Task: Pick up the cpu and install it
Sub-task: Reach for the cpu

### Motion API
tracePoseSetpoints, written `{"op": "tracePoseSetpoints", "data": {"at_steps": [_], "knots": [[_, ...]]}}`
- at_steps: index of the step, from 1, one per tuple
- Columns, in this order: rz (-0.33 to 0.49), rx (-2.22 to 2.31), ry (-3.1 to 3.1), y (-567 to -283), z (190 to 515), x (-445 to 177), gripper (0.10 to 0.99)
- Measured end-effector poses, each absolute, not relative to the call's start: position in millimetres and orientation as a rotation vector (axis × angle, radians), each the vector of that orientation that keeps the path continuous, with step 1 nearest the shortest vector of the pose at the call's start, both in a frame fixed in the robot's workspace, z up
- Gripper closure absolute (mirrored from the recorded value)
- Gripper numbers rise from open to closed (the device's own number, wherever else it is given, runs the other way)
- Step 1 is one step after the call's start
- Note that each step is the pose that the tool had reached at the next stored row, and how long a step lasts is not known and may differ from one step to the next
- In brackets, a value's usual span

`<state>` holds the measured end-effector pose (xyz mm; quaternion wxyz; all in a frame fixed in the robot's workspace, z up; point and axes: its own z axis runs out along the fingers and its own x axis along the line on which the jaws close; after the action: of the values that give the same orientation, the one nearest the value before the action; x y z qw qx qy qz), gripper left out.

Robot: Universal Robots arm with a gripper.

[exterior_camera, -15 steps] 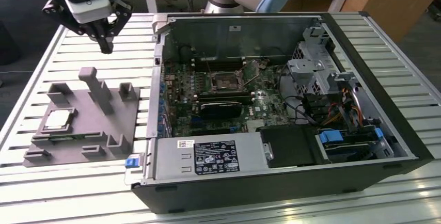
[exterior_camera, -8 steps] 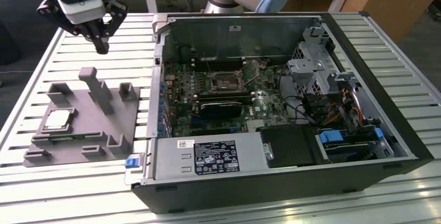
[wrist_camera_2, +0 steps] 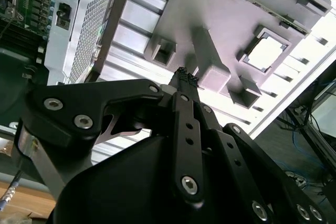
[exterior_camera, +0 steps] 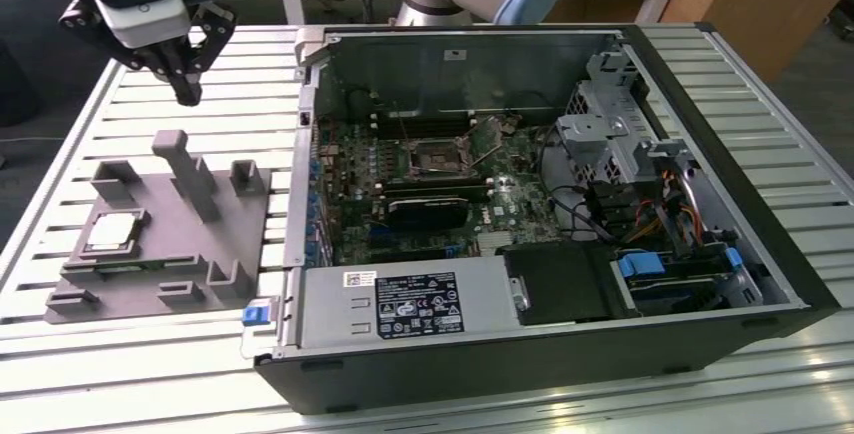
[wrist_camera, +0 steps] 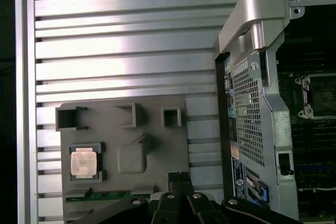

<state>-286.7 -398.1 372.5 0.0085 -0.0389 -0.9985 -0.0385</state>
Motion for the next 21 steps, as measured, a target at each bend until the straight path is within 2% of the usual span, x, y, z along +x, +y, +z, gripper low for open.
{"op": "tracePoseSetpoints", "data": {"at_steps": [21], "knots": [[-0.120, -0.122, -3.114, -398.1, 370.8, -307.8, 0.980]]}}
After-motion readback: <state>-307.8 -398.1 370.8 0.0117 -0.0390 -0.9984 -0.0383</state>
